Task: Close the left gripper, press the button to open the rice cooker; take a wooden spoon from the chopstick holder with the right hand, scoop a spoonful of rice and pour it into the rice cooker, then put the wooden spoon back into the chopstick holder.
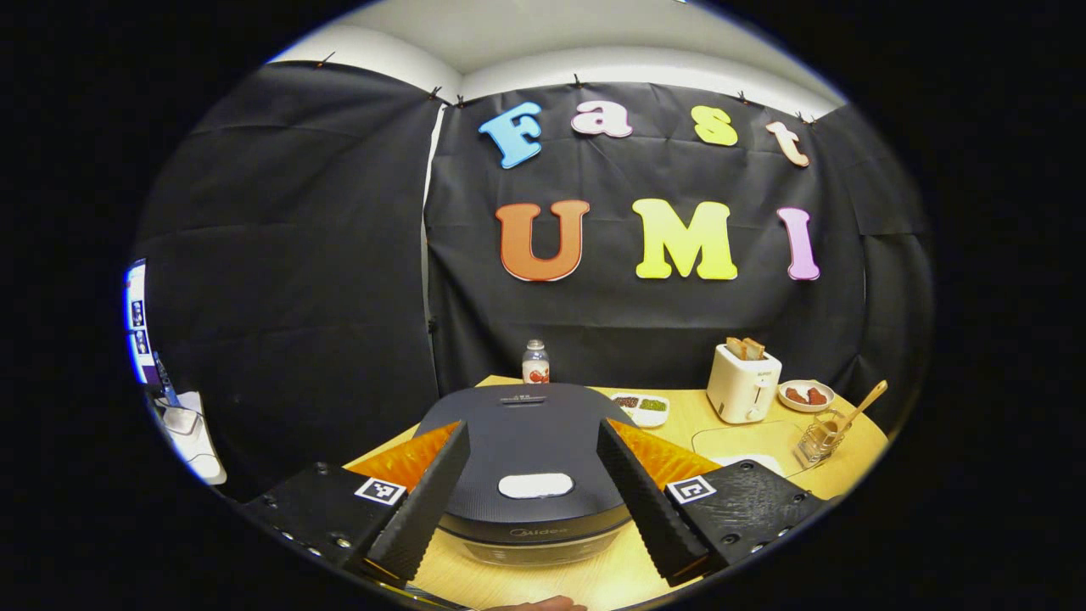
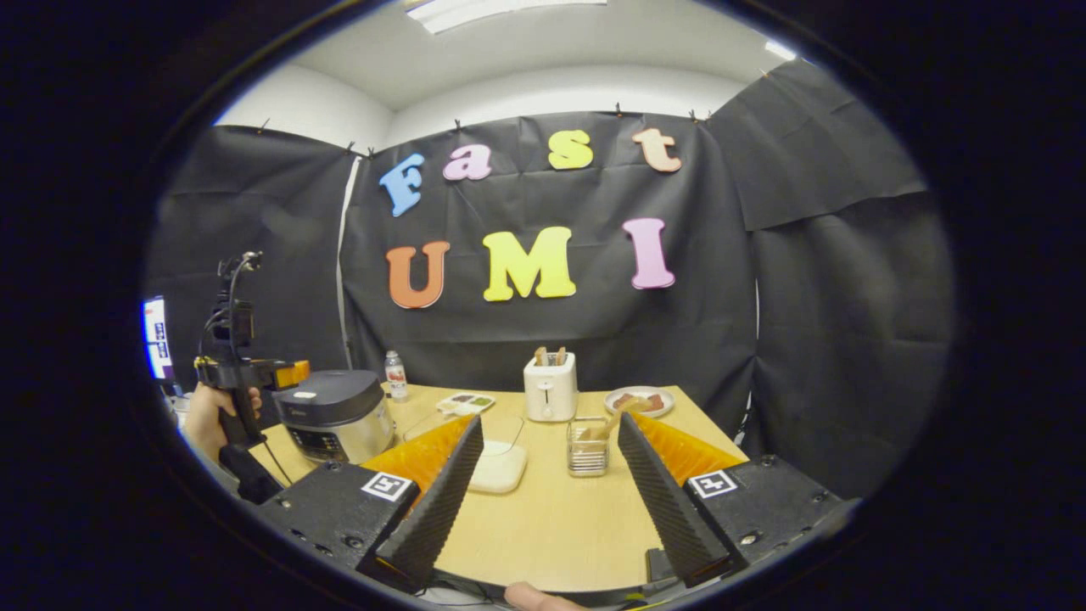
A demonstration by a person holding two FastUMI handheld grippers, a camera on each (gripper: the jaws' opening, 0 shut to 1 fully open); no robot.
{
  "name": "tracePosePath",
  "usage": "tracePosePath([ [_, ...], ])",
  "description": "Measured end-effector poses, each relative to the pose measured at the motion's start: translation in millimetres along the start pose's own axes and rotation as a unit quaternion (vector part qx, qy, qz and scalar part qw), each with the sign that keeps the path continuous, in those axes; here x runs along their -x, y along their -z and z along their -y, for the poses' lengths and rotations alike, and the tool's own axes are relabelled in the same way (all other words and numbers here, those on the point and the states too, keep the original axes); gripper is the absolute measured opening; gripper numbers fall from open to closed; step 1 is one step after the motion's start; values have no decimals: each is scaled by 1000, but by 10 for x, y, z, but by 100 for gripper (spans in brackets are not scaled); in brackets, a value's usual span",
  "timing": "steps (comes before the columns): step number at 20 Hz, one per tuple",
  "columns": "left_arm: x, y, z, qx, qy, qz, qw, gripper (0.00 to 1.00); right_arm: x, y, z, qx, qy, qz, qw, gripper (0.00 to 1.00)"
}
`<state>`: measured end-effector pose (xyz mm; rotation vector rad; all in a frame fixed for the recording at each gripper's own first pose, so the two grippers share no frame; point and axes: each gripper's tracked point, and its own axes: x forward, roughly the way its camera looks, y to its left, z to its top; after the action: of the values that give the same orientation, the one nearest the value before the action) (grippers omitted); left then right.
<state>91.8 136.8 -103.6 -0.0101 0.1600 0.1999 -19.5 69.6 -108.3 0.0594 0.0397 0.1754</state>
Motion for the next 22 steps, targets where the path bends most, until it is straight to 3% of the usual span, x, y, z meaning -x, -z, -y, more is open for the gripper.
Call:
tracePosePath([
  [9,1025,-732,584,-4,48,33,998,96,106,-692,69,-7,12,39,999,97],
  [10,1120,-763,632,-6,54,35,998,100,121,-739,64,-6,12,42,999,97],
  [11,1206,-776,697,-6,60,36,998,96,154,-783,69,-4,13,46,999,100],
  [13,1355,-765,796,-3,69,34,997,100,210,-829,62,3,14,50,999,100],
  [14,1418,-743,849,2,77,32,997,96,245,-832,47,8,12,51,999,97],
  [18,1738,-631,1104,8,117,35,993,96,380,-756,111,6,15,49,999,100],
  [22,2022,-566,1159,5,121,51,991,96,396,-616,207,5,26,36,999,100],
])
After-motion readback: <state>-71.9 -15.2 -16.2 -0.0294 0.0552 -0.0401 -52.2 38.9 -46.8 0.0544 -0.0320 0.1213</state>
